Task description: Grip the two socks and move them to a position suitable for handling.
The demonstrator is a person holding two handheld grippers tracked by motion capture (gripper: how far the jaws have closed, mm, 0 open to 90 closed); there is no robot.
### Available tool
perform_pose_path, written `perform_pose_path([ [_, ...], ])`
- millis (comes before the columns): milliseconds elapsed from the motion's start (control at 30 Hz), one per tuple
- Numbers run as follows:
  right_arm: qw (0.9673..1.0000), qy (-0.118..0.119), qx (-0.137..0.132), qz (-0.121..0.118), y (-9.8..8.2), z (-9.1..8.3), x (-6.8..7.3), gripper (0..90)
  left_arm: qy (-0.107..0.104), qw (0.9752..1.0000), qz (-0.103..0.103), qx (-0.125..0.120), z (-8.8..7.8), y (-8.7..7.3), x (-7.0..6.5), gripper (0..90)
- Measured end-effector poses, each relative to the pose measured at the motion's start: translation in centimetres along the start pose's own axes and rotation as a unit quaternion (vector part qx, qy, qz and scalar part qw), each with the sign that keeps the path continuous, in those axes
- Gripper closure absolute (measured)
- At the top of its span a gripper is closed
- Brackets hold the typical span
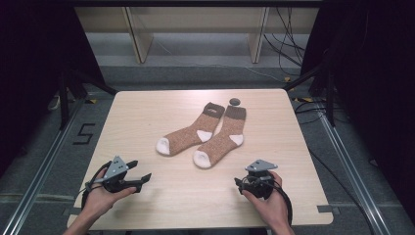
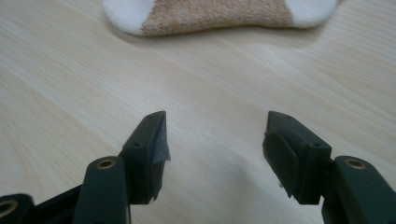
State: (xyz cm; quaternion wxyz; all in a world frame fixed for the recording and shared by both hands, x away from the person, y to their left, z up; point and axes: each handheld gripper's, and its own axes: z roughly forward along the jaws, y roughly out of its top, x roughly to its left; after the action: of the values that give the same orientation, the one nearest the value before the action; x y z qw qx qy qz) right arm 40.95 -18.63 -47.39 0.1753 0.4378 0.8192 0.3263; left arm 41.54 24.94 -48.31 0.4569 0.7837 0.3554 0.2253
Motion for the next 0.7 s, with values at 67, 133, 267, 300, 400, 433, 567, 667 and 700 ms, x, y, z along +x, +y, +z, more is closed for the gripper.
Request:
perform_pose_path([
  [67,0.9999,0.002,-0.004,-0.013,0.8,0.3,0.0,40.0,-0.003,1.0000,-0.005,-0.006,0.5,0.3,-0.1,27.3],
  [133,0.9999,0.007,-0.005,-0.012,1.6,0.6,0.0,40.3,-0.005,0.9999,-0.010,-0.008,1.0,0.5,-0.3,27.4],
  [267,0.9992,0.009,-0.010,-0.037,3.7,1.5,0.1,43.6,-0.012,0.9999,-0.002,-0.003,1.4,0.5,-0.8,27.7],
  [300,0.9992,0.011,-0.010,-0.038,4.3,1.7,0.3,45.7,-0.016,0.9999,0.005,0.002,1.3,0.4,-1.0,27.8],
  [400,0.9990,0.024,-0.009,-0.038,6.1,2.7,0.9,49.6,-0.020,0.9997,0.009,0.010,1.1,0.1,-1.1,27.8],
  [433,0.9988,0.024,-0.004,-0.043,6.7,3.2,1.0,50.3,-0.019,0.9997,0.009,0.013,1.1,0.1,-1.2,27.9],
  [567,0.9990,0.027,0.003,-0.034,7.9,4.3,0.6,49.9,-0.022,0.9996,0.004,0.015,1.4,0.5,-1.4,28.3],
  [667,0.9995,0.002,0.012,-0.029,8.2,4.6,-0.7,48.5,-0.047,0.9985,0.022,0.019,2.9,2.3,-2.5,28.2],
  [700,0.9996,-0.004,0.010,-0.028,8.3,4.7,-1.6,47.9,-0.052,0.9981,0.028,0.018,3.4,2.9,-2.9,28.3],
])
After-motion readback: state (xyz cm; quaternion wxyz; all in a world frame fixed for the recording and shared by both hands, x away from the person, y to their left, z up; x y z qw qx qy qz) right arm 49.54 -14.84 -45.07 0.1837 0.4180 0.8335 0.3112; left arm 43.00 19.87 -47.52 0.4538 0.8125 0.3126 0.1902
